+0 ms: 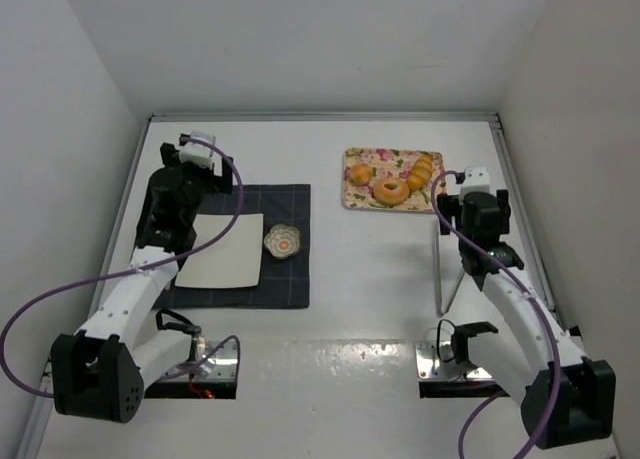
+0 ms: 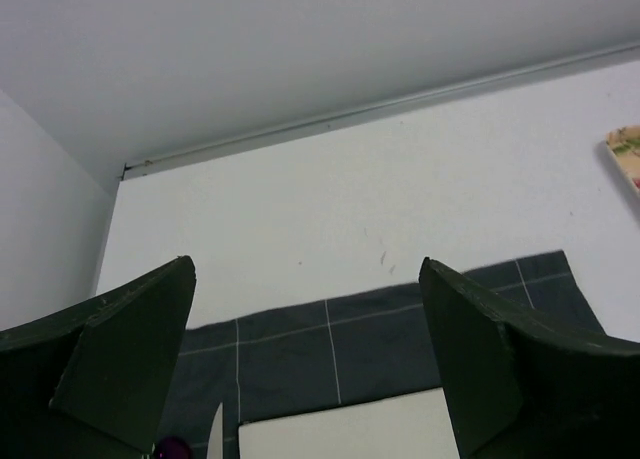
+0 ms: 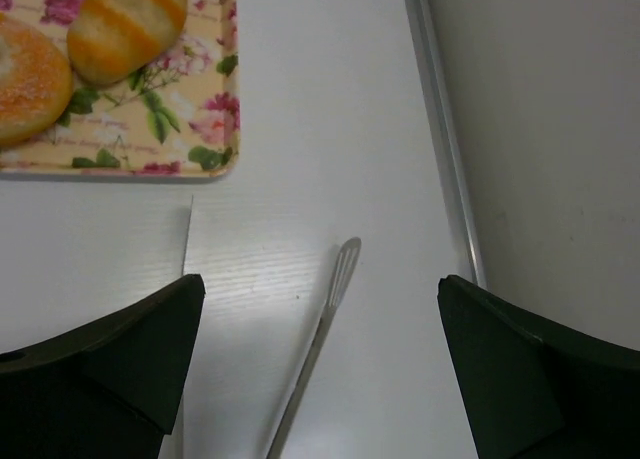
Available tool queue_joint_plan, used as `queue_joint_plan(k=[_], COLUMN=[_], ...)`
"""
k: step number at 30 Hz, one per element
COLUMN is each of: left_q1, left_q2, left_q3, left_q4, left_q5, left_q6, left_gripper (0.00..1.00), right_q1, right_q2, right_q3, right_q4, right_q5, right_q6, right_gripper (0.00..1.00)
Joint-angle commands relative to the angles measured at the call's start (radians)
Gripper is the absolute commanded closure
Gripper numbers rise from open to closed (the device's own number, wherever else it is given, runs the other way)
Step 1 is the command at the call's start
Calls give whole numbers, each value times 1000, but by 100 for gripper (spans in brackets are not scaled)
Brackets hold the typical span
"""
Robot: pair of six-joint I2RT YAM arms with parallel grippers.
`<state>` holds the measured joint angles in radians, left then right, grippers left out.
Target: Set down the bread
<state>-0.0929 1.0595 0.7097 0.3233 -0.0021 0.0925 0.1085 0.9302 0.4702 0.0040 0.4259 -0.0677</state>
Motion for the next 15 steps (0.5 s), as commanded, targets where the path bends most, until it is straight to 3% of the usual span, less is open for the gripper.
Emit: queue_joint_plan(k=[1, 2, 3, 5, 7, 9, 11, 15], left_q1=[-39, -53, -63, -64, -74, -74, -74, -74], left_q2=[-49, -49, -49, -49, -39, -50, -50, -59], left_q3=[8, 8, 17, 26, 13, 1, -9, -27], left_q4=[-164, -180, -203, -259, -268, -259, -259, -248], left_q5=[-75, -75, -75, -49, -33, -33, -24, -13], left_q6=[26, 38, 47, 47, 17, -5, -5, -5], left_gripper=[0, 0, 0, 0, 0, 0, 0, 0], right_q1=[13, -16, -33, -56, -62, -69, -67, -69], right_q2=[-33, -45, -66, -79, -53, -30, -18, 39], right_q3=[100, 140, 140, 92, 62, 22, -11, -7], right_q4=[-479, -522, -551, -588, -625, -635, -583, -592], right_q5=[158, 152, -13, -202, -204, -229, -280, -214], right_q6=[142, 255, 258, 313, 489, 557, 575, 606], right_gripper=[0, 0, 0, 0, 0, 0, 0, 0])
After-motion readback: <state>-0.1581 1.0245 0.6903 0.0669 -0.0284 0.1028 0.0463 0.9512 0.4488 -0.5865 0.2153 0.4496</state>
